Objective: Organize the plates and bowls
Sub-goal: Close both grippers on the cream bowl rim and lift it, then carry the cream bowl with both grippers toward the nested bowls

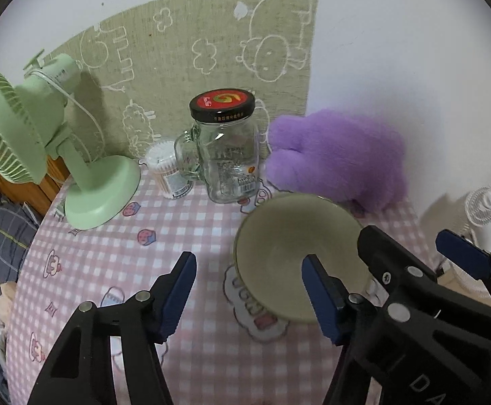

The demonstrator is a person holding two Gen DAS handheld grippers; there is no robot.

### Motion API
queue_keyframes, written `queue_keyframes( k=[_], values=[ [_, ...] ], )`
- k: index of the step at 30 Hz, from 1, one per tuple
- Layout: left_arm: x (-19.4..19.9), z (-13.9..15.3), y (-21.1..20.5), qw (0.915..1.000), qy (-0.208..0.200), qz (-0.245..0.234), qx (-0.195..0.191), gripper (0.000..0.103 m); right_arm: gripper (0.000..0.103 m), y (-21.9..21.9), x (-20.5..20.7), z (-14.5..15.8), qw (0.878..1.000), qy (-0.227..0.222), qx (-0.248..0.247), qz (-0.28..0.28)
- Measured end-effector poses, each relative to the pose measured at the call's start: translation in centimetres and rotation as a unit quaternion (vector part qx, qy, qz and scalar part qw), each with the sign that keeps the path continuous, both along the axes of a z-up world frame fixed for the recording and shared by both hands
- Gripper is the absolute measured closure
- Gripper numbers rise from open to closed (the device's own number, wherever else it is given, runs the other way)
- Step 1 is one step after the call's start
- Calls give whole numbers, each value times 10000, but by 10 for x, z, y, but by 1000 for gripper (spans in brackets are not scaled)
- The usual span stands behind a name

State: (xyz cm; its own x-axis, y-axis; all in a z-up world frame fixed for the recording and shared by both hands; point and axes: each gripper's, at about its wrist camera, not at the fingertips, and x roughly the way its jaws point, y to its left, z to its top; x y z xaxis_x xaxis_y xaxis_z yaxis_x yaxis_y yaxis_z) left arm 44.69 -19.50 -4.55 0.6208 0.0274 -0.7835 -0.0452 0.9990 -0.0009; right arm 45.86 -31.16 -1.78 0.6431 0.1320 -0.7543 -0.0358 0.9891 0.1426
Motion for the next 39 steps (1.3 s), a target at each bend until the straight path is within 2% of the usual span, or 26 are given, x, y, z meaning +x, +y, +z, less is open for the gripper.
queue_keyframes(
  k=[3,7,11,16,17,19,22,25,29,39],
  values=[
    [16,-15,-1,9999,121,20,6,42,18,1,18,-14,9999,37,-91,-22],
    [33,-32,2,9996,262,105,-82,43,18,3,35,-30,9999,96,-62,40],
    [44,-50,3,9987,482,171,-82,49,19,9,45,-43,9995,136,-237,125],
    [52,-61,7,9980,571,275,-72,54,23,13,56,-55,9991,258,-243,243],
    [53,-62,7,9979,584,280,-72,57,26,13,56,-56,9991,267,-232,251],
    [54,-65,8,9975,641,301,-28,64,49,15,59,-59,9988,305,-276,270],
    [54,-66,6,9973,684,262,-16,75,72,15,61,-64,9984,402,-299,254],
    [52,-63,0,9978,636,120,129,78,82,14,60,-63,9986,359,-339,206],
    [53,-62,0,9975,671,140,187,83,83,12,60,-64,9985,396,-322,183],
    [40,-57,-2,9970,763,70,66,83,83,9,46,-55,9984,399,-388,85]
  ],
)
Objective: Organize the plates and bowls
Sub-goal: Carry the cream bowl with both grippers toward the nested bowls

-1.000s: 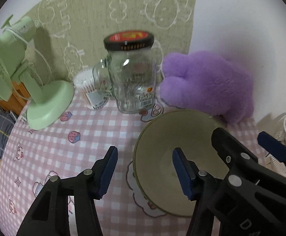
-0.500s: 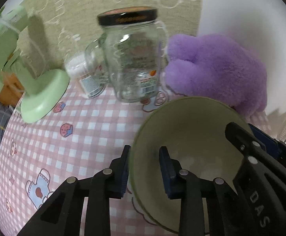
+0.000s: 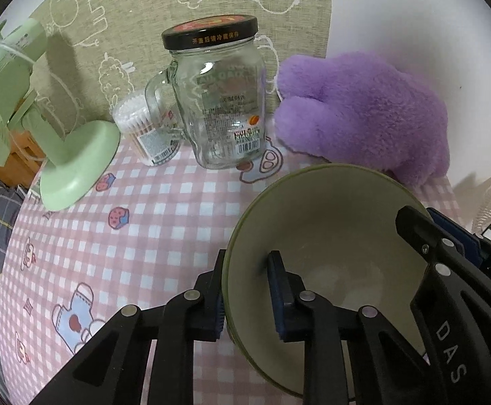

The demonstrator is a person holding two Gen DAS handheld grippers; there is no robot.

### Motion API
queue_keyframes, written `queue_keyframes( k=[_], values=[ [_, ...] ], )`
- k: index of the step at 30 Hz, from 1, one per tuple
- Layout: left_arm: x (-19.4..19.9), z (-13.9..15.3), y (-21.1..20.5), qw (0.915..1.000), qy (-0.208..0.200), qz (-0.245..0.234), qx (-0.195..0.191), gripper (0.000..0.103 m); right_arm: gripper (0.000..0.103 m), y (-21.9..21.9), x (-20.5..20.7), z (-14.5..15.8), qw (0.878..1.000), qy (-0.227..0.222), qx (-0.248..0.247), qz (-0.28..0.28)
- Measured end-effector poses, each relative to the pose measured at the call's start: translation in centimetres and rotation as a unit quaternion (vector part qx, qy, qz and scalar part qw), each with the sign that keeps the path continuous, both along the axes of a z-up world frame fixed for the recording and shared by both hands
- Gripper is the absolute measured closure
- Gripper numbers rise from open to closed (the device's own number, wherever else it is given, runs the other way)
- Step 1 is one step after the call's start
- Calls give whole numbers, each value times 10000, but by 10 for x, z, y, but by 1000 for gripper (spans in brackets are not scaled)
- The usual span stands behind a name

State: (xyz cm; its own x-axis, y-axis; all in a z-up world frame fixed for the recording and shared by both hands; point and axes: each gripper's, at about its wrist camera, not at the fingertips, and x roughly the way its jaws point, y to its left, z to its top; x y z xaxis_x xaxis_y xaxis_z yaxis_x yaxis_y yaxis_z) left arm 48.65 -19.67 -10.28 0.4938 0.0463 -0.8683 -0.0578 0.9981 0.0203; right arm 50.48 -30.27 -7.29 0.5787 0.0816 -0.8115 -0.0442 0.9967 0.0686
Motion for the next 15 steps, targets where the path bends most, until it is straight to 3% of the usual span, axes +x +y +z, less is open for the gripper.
queue_keyframes(
  k=[8,15],
  values=[
    [-23,18,-4,9999,-139,-56,48,83,83,-2,-23,14,10000,-32,69,-57],
    [-50,47,-1,9993,-350,-97,22,83,83,0,-52,45,9997,-219,35,-114]
  ],
)
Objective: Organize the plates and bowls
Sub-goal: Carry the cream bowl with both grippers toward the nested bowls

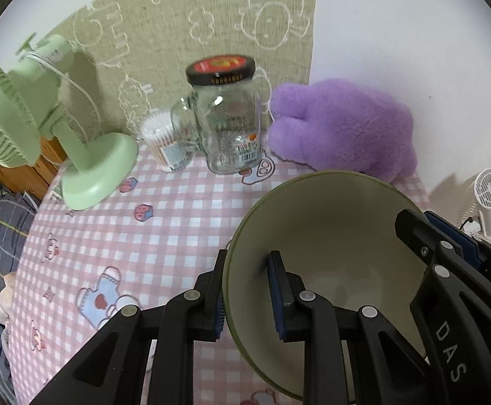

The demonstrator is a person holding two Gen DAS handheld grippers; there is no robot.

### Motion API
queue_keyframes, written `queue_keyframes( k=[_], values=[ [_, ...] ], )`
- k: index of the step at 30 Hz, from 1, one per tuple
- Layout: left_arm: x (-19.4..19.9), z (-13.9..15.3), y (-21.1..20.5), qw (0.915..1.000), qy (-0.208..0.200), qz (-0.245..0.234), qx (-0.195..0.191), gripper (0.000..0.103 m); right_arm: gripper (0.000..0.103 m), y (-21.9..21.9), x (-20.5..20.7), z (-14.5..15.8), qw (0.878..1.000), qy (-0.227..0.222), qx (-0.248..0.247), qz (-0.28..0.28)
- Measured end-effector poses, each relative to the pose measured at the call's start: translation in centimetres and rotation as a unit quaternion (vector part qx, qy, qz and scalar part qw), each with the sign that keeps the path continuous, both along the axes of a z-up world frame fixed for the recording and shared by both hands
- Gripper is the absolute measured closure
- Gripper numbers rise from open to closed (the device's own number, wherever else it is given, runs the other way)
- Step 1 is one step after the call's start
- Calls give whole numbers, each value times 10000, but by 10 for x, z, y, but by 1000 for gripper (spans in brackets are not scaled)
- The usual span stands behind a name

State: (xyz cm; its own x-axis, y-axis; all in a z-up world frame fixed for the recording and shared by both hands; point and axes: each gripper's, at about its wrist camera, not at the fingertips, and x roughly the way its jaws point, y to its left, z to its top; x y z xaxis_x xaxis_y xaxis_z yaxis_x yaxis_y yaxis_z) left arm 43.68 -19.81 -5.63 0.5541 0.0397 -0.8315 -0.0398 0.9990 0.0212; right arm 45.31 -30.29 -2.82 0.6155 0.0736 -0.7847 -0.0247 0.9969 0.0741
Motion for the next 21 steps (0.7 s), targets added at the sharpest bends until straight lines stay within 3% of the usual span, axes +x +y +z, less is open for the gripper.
queue_keyframes(
  k=[21],
  values=[
    [-108,70,62,9983,-528,-134,-205,83,83,51,-118,80,9989,-399,-91,-248]
  ],
)
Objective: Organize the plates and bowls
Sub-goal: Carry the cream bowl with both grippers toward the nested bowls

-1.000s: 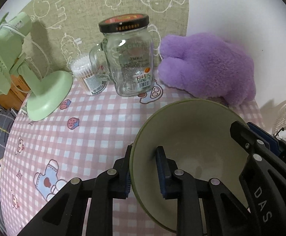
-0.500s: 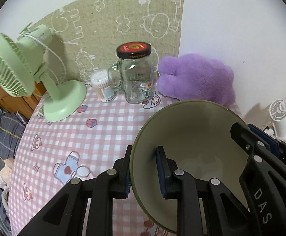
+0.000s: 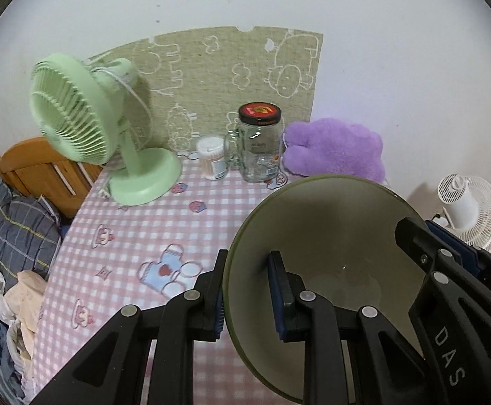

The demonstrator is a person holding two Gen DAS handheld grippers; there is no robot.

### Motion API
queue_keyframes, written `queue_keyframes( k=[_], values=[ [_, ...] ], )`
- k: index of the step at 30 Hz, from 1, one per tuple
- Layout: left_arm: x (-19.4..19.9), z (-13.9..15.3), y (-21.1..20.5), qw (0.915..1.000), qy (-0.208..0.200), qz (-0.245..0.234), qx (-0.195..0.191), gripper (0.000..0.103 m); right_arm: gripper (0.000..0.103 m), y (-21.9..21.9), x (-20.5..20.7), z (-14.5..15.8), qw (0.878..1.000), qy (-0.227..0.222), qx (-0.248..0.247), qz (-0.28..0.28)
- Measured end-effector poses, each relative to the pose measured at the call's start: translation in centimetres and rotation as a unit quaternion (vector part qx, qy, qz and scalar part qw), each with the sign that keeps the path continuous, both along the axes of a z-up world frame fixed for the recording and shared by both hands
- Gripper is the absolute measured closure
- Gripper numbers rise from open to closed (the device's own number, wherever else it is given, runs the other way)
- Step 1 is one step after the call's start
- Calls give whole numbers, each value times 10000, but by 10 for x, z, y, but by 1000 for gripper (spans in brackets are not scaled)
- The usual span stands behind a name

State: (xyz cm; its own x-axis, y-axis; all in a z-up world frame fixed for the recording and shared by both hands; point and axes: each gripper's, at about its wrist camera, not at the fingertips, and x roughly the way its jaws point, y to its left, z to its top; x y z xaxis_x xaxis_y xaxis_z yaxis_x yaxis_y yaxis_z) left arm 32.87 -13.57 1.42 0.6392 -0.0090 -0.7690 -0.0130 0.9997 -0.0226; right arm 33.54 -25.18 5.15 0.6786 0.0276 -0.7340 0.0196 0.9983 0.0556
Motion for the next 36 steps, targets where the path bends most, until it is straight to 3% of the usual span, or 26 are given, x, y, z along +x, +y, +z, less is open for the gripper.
queue_keyframes(
  k=[14,22,36],
  values=[
    [-88,9,73,10000,-59,-34,-39,83,83,75,-91,12,9999,2,-99,20],
    [-133,-1,111,10000,-14,-7,-47,82,83,114,-137,4,9998,63,-136,101],
    [-186,-27,133,9997,62,-211,50,82,83,143,-195,-23,9991,282,-227,242]
  ],
)
